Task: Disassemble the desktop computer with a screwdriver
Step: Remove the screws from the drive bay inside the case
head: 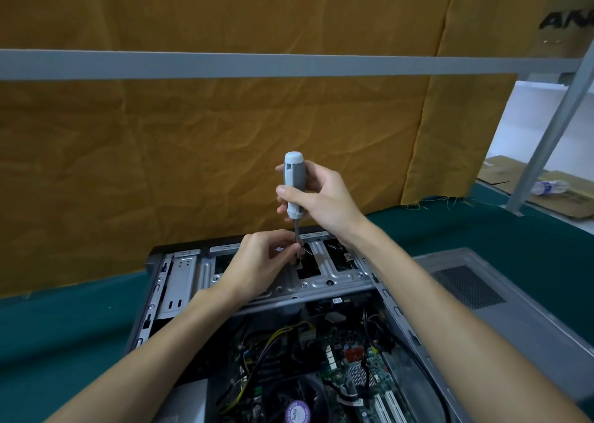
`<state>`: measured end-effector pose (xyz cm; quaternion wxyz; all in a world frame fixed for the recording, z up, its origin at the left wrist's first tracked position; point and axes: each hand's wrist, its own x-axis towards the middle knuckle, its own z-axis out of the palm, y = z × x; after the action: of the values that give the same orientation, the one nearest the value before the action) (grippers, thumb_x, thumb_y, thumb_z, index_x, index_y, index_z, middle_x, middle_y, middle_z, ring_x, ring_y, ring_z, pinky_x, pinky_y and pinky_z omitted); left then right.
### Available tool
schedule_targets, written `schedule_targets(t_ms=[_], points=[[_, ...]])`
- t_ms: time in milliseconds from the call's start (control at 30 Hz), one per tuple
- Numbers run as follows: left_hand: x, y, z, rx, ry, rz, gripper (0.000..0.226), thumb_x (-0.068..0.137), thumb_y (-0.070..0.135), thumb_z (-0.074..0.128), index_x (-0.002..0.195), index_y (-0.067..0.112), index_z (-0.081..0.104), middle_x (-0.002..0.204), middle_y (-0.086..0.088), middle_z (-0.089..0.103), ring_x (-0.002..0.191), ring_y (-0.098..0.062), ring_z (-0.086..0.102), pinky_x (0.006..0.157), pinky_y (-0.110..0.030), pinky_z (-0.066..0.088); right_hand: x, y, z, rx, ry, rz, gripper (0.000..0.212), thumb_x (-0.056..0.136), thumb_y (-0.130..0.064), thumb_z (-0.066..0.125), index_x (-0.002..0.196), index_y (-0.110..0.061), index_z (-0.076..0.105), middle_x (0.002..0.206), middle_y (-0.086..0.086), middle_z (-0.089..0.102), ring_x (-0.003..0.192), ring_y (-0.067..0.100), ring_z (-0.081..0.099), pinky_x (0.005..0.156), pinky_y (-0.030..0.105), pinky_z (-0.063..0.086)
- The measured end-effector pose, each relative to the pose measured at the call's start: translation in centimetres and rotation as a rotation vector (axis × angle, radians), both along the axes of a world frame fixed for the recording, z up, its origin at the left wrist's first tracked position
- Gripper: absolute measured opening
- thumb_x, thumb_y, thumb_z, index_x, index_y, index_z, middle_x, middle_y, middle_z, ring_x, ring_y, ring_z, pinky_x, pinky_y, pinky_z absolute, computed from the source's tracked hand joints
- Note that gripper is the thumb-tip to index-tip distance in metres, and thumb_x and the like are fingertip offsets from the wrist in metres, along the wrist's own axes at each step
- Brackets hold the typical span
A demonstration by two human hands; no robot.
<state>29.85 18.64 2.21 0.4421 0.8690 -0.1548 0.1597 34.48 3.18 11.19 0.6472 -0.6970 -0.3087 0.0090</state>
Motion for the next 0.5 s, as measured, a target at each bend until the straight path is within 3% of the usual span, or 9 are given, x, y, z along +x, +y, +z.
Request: schedule_targets(t_ms=[233,367,500], points=[[-0.34,-0.21,0.32,0.029,-0.01,-0.049,0.017,0.103,0.022,0.056,0.095,0.028,0.069,0.093,0.013,0.073,0.087,-0.01,0.07,0.072,-0.016,0.051,0.16,0.53,-1.0,0.026,-0.144,-0.141,0.024,0.085,-0.022,0.081,0.099,-0.02,0.062,0.087,0.01,0.069,0.067,0.024,0.073,0.06,0.045,0.063],[-0.33,-0.12,0.36,0.056,-0.026,-0.051,0.017,0.104,0.024,0.055,0.092,0.03,0.066,0.087,0.011,0.071,0.083,-0.011,0.07,0.068,-0.017,0.05,0.32,0.34,-0.72,0.012,-0.088,-0.065,0.026,0.088,-0.018,0.079,0.11,-0.015,0.066,0.096,0.012,0.072,0.074,0.026,0.076,0.065,0.048,0.064],[-0.11,-0.09,0.25,0.048,-0.028,-0.059,0.015,0.104,0.023,0.056,0.093,0.028,0.066,0.091,0.011,0.073,0.088,-0.01,0.07,0.075,-0.021,0.054,0.41,0.07,-0.4,0.015,-0.021,-0.016,0.034,0.093,-0.013,0.073,0.125,-0.015,0.064,0.102,0.014,0.072,0.08,0.027,0.076,0.069,0.044,0.064]])
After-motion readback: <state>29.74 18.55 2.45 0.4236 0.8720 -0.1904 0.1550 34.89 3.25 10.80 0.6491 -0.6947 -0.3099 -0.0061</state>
